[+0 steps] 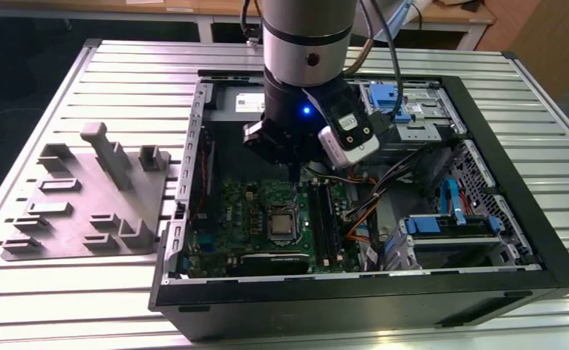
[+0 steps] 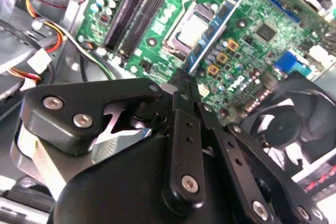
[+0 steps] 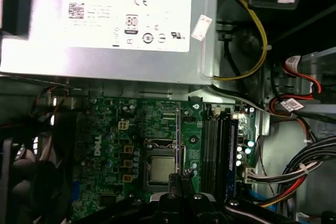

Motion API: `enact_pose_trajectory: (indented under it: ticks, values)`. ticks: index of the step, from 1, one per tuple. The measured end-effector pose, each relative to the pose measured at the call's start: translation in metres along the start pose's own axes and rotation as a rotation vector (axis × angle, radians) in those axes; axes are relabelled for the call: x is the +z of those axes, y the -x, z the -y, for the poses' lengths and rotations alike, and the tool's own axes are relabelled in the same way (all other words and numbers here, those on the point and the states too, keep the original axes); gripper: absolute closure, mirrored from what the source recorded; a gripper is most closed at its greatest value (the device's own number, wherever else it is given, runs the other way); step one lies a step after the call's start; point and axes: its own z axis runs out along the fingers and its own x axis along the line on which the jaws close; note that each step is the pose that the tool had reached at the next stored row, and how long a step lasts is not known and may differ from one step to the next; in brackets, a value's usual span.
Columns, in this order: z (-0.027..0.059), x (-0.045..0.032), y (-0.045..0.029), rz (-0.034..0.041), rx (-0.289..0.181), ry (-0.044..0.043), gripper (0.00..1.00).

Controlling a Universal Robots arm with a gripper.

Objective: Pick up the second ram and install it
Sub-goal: 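Insert the second ram into the second slot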

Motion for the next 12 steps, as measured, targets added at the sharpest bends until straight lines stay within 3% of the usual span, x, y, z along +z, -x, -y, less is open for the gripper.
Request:
enact_pose_trajectory:
  ticks: [4, 8, 12]
  values:
    - [0.0004, 0.0015, 0.0094, -0.0004, 0.000, 0.0000, 0.89]
    - [0.0011, 0.0035, 0.0263, -0.0022, 0.000, -0.0001, 0.89]
    - [0.0016, 0.0054, 0.0377, -0.0031, 0.000, -0.0001, 0.89]
